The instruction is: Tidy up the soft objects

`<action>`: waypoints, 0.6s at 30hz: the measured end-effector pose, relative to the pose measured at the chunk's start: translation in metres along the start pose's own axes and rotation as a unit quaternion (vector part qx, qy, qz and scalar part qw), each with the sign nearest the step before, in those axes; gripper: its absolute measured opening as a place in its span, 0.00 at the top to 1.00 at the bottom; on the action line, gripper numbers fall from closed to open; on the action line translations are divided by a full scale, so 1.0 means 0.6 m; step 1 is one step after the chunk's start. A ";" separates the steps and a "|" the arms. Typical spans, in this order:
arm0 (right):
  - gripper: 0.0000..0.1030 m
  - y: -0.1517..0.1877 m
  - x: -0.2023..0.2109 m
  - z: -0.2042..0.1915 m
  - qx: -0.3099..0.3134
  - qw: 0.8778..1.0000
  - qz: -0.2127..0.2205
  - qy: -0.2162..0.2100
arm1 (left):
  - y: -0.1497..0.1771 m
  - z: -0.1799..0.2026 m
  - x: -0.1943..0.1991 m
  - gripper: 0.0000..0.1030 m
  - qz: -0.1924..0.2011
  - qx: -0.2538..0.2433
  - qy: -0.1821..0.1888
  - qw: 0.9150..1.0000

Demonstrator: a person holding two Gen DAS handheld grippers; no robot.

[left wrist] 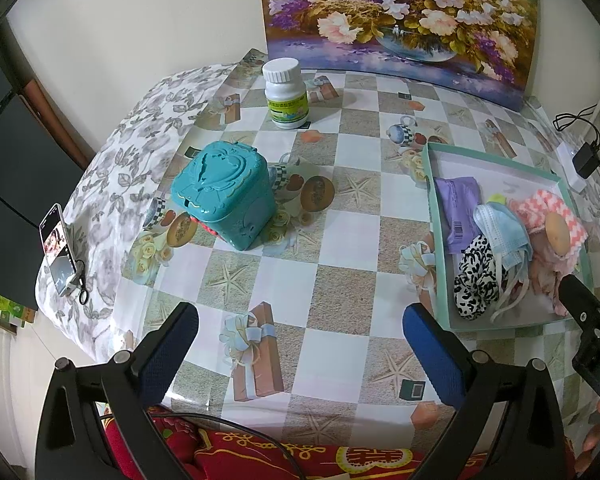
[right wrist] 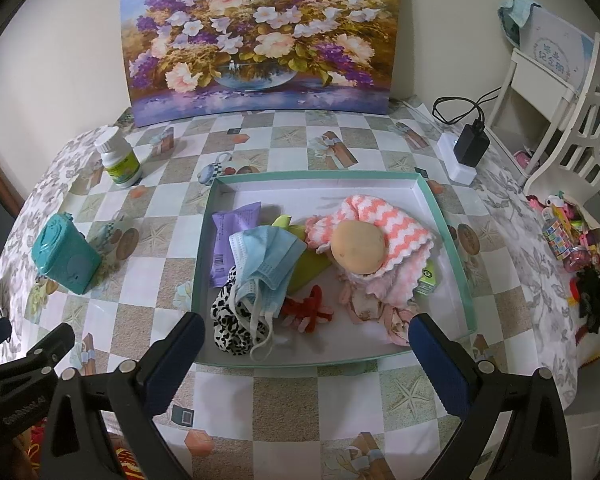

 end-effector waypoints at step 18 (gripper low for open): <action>0.00 0.001 -0.001 -0.001 -0.001 1.000 0.000 0.001 | 0.001 0.000 0.000 0.01 -0.002 0.003 0.000 1.000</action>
Point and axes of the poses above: each gripper's, at about its wrist camera, not at the fingertips, and x roughly against the way its jaws point, z to its right, y to its underside, the point moved 7 cm from there along -x, roughly the way its jaws point, and after that the axes turned 8 degrees about -y, right-handed, at the moved point
